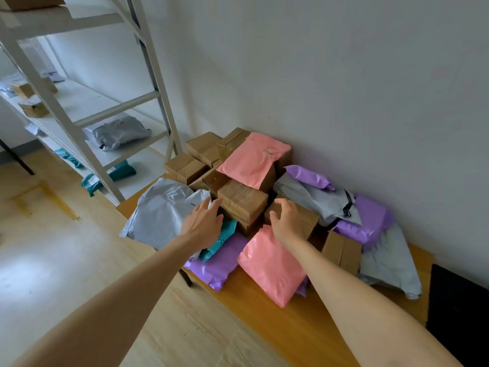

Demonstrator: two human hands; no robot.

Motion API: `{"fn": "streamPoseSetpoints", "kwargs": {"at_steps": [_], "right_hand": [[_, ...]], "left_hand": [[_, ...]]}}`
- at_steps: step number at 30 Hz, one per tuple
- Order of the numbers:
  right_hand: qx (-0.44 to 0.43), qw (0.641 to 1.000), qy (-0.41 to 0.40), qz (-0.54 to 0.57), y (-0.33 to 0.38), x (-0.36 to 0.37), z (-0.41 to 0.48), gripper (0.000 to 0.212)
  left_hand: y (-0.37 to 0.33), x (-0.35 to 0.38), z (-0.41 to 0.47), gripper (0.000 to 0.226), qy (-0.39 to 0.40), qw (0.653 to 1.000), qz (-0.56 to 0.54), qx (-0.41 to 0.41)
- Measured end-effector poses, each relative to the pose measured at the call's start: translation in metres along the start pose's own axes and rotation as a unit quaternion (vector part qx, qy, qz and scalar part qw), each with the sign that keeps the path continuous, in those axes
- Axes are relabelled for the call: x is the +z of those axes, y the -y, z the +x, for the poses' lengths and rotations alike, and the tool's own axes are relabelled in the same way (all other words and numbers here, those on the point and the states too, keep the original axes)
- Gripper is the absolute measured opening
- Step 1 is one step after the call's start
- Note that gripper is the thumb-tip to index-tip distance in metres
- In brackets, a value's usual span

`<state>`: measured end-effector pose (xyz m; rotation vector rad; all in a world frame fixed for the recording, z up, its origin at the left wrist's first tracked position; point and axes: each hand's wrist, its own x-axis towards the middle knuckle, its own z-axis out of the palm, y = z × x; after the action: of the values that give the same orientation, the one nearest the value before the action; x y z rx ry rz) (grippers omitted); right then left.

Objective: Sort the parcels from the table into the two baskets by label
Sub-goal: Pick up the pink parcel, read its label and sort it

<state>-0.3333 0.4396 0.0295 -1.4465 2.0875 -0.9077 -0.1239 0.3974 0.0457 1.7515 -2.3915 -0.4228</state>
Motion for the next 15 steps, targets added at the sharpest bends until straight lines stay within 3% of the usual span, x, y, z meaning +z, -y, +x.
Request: {"fn": "streamPoseSetpoints", "kwargs": {"at_steps": [8, 15], "right_hand": [[0.071, 0.995, -0.019, 0.064, 0.017, 0.02, 0.068, 0.037], [0.157, 0.98, -0.06, 0.107, 0.033, 0.04, 0.117, 0.039]], "left_hand": [[0.001, -0.014, 0.086, 0.048, 0.019, 0.995, -0.038, 0.09], [0.008, -0.02, 0.157, 0.047, 0.084, 0.983, -0.017, 0.164]]}}
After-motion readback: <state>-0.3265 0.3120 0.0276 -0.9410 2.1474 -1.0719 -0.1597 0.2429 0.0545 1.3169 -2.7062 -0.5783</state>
